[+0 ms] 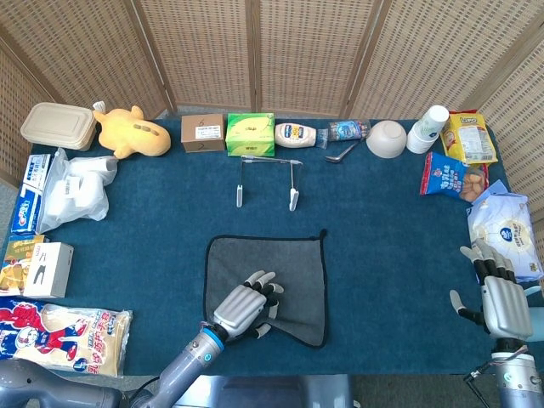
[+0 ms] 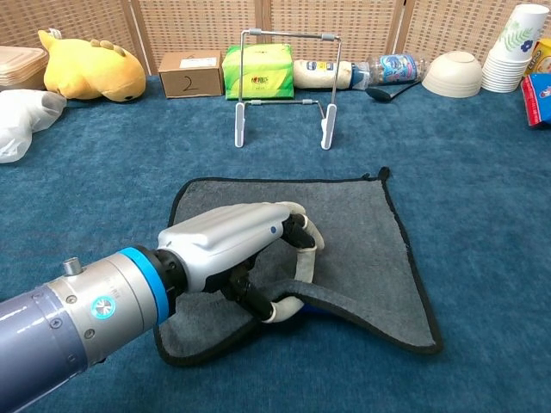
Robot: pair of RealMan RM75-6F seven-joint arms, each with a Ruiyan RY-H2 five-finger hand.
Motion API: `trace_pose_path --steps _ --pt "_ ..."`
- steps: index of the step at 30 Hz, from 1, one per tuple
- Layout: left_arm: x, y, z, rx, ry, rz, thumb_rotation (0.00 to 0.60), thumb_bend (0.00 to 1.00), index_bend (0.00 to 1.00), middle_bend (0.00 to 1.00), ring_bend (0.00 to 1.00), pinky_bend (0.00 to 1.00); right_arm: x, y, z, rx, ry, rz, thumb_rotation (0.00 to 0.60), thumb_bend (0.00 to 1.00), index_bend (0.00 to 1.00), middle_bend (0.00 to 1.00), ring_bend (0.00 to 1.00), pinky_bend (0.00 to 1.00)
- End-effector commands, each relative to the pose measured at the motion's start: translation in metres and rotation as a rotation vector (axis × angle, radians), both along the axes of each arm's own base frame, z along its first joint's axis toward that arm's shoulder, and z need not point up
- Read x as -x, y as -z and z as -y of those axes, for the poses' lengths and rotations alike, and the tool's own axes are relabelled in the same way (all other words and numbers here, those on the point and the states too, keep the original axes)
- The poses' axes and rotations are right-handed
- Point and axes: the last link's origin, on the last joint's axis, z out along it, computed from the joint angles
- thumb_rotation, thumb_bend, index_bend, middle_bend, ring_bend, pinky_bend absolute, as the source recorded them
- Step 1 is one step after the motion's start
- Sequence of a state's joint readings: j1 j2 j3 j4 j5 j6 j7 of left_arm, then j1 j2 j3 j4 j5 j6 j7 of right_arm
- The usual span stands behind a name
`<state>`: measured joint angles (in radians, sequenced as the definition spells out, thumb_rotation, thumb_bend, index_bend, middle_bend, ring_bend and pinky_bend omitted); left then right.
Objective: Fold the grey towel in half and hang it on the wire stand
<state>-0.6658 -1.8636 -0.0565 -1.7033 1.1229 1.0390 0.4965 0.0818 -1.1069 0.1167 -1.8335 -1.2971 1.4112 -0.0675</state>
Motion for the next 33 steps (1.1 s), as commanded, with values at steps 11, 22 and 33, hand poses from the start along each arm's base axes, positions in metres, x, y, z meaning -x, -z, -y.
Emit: trace_pose_path --steps 11,22,33 --pt "-0.002 -0.009 -0.014 0.008 -0.022 0.009 0.6 0.54 0.59 0.25 0.08 0.02 0.002 -0.001 -0.001 0.002 -0.001 0.005 0.6 0.35 0.16 0.05 0.0 0.0" --pt "0.0 -0.012 -0.044 -0.037 -0.034 -0.029 0.6 0.53 0.55 0.21 0.02 0.0 0.004 0.0 -0.001 0.0 0.002 0.009 0.6 0.35 0.16 0.05 0.0 0.0" --pt "-0.013 -0.005 -0.081 -0.128 0.031 -0.075 0.6 0.52 0.53 0.18 0.0 0.0 0.006 -0.002 -0.001 0.008 0.013 0.007 0.6 0.35 0.16 0.05 0.0 0.0"
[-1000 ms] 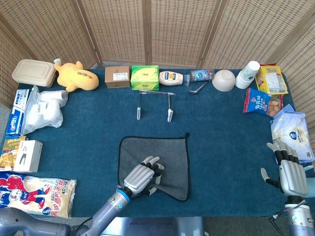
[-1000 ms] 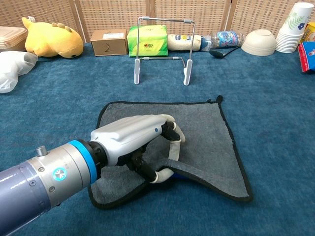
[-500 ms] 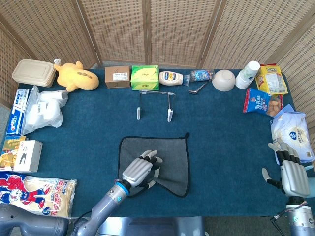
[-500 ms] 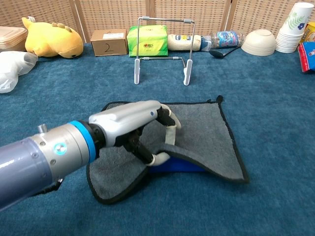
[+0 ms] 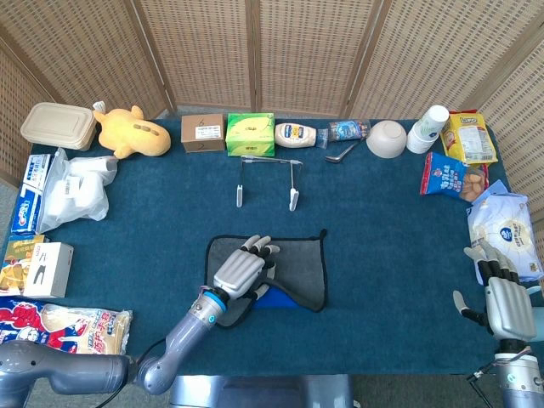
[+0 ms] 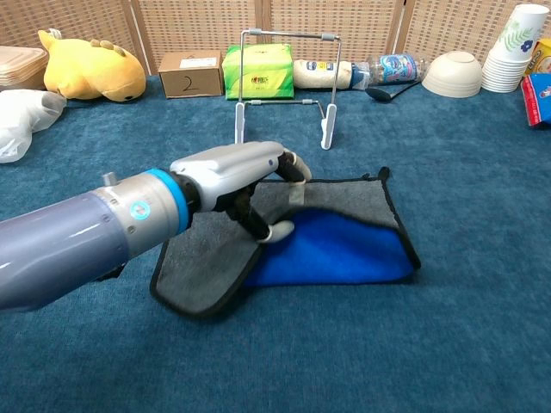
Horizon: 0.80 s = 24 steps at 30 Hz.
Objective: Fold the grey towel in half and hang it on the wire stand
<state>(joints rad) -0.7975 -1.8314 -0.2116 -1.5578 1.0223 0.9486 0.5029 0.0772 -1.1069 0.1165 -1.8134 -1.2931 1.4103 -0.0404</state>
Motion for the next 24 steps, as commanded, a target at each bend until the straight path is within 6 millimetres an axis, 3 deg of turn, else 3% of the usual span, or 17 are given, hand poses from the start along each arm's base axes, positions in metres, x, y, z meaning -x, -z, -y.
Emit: trace_pose_path --steps 1,11,24 --pt "-0.007 0.004 -0.01 -0.02 0.022 -0.007 0.6 0.52 0.53 0.18 0.0 0.0 0.001 -0.001 0.0 0.002 0.003 -0.001 0.6 0.35 0.16 0.05 0.0 0.0" --pt "-0.019 0.017 -0.03 -0.039 0.05 -0.028 0.6 0.5 0.52 0.18 0.0 0.0 0.005 -0.004 -0.004 0.014 0.019 -0.002 0.6 0.35 0.16 0.05 0.0 0.0" --pt "-0.021 0.03 -0.036 -0.042 0.058 -0.058 0.6 0.49 0.51 0.17 0.0 0.0 0.009 -0.008 -0.007 0.025 0.033 0.0 0.6 0.35 0.16 0.05 0.0 0.0"
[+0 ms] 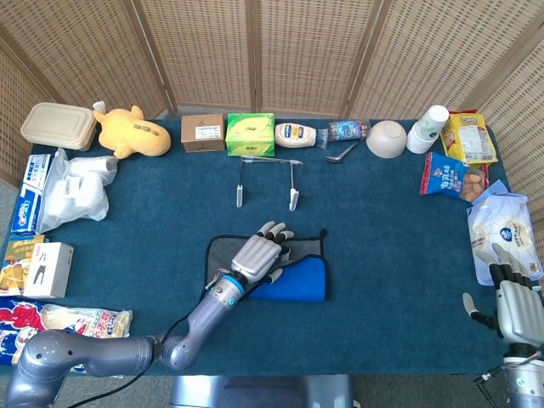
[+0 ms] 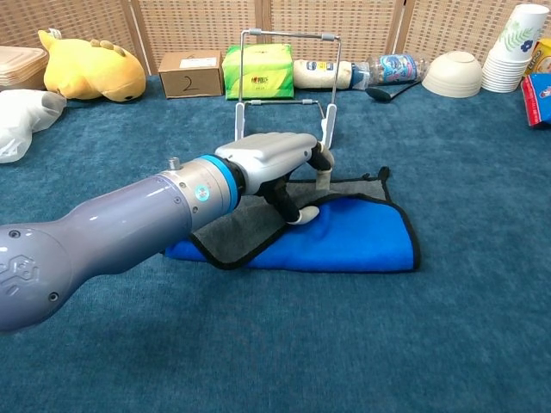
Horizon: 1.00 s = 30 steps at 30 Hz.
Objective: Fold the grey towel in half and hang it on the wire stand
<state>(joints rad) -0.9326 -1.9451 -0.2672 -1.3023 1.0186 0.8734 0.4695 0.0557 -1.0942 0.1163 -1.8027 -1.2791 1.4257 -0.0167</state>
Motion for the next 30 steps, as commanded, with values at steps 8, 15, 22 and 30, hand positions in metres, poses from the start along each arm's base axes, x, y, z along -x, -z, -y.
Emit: trace_pose_path --steps 8,15,22,30 --pt "0.004 0.002 -0.006 -0.013 -0.012 -0.014 0.6 0.49 0.51 0.17 0.0 0.0 0.0 0.0 0.0 0.0 0.002 0.001 0.6 0.35 0.16 0.05 0.0 0.0" --pt "0.004 0.002 -0.012 -0.024 -0.015 -0.021 0.6 0.49 0.5 0.16 0.0 0.0 0.0 0.0 -0.001 0.003 0.005 -0.002 0.6 0.35 0.16 0.05 0.0 0.0" --pt "0.005 0.002 -0.018 -0.029 -0.032 -0.027 0.6 0.49 0.5 0.16 0.0 0.0 0.0 -0.001 -0.001 0.007 0.008 -0.005 0.6 0.35 0.16 0.05 0.0 0.0" --pt "0.006 0.001 -0.023 -0.041 -0.038 -0.033 0.6 0.49 0.5 0.16 0.0 0.0 0.0 -0.001 -0.001 0.007 0.008 -0.006 0.6 0.35 0.16 0.05 0.0 0.0"
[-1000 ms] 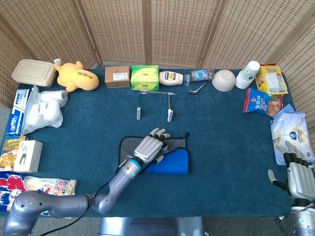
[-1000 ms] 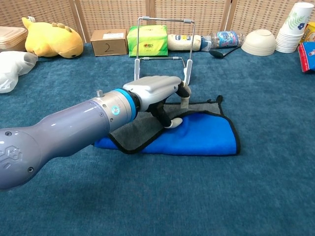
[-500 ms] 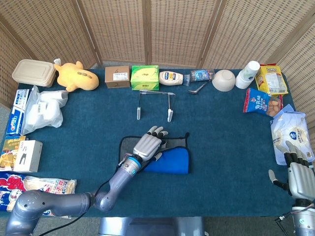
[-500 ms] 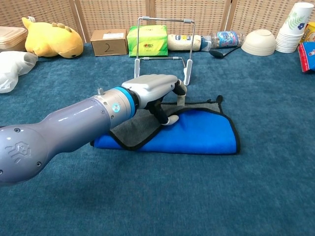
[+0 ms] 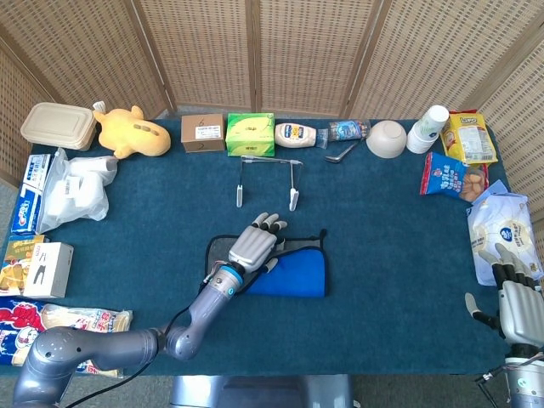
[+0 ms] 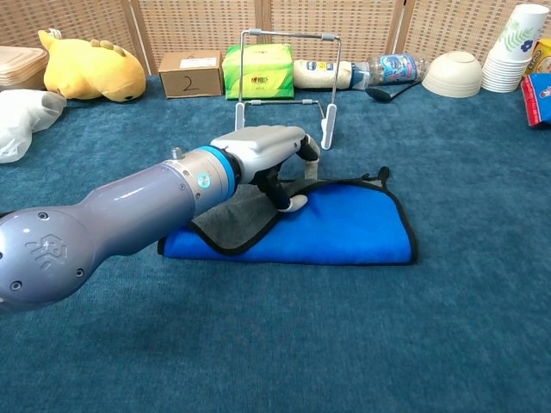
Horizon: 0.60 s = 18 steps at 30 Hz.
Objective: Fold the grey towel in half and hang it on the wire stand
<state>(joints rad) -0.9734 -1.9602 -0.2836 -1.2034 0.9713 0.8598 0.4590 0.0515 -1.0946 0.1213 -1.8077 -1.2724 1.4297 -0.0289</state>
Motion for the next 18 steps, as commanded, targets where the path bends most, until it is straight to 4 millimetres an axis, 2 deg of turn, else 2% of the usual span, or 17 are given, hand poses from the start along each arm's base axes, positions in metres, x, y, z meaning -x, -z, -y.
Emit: trace_pose_path --steps 1,9,11,18 --pt "-0.0002 0.0002 -0.0008 -0.001 0.0 -0.001 0.6 0.49 0.5 0.16 0.0 0.0 0.0001 -0.0001 -0.0001 0.001 0.001 0.0 0.6 0.35 0.16 0.05 0.0 0.0" --pt "-0.0012 0.0024 -0.0022 0.002 0.0 -0.005 0.6 0.49 0.46 0.16 0.0 0.0 0.0002 -0.0009 -0.0008 0.003 0.003 -0.001 0.6 0.35 0.16 0.05 0.0 0.0" --pt "-0.0009 0.0027 -0.0022 0.001 0.0 -0.007 0.6 0.48 0.41 0.15 0.0 0.0 0.0001 -0.0012 -0.0007 0.004 0.002 -0.001 0.6 0.35 0.16 0.05 0.0 0.0" --pt "-0.0003 -0.0015 -0.0021 -0.017 -0.002 -0.002 0.6 0.46 0.11 0.03 0.0 0.0 0.0 -0.0017 -0.0012 0.007 0.0 0.0 0.6 0.35 0.16 0.05 0.0 0.0"
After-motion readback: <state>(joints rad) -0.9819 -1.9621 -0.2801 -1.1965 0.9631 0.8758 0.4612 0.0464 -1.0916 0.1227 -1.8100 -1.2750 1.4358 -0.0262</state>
